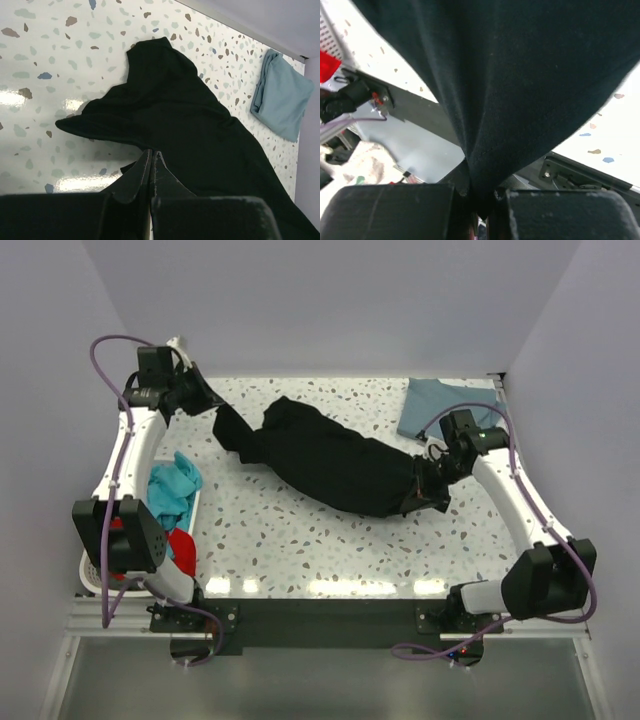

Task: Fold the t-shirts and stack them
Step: Flatten the tshirt out

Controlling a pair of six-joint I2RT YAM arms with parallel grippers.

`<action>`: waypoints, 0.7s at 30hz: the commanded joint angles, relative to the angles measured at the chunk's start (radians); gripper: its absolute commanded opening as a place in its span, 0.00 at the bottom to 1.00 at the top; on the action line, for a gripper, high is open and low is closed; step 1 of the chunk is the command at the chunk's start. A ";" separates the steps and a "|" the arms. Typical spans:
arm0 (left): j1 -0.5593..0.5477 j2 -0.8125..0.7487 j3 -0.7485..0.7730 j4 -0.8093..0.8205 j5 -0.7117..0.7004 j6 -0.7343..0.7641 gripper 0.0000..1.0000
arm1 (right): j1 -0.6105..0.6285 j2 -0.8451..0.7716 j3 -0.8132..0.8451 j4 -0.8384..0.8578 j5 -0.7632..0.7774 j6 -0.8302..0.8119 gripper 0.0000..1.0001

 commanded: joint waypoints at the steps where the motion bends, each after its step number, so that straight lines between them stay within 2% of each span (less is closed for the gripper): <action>1: 0.009 -0.059 0.007 0.031 0.013 0.034 0.00 | 0.000 -0.063 0.108 -0.074 -0.034 -0.040 0.00; 4: 0.010 -0.066 0.002 0.019 0.010 0.043 0.00 | 0.000 -0.083 0.159 -0.048 0.068 -0.004 0.00; 9: 0.009 -0.095 -0.034 0.022 0.005 0.053 0.00 | 0.000 -0.117 0.149 0.033 0.077 0.056 0.00; 14: 0.009 -0.138 -0.128 0.036 0.001 0.060 0.00 | 0.000 -0.140 -0.070 0.156 0.167 0.091 0.03; 17: 0.009 -0.159 -0.177 0.038 -0.004 0.071 0.00 | 0.000 -0.166 -0.210 0.243 0.164 0.135 0.04; 21: 0.009 -0.176 -0.220 0.038 -0.008 0.085 0.00 | 0.000 -0.208 -0.359 0.348 0.182 0.189 0.10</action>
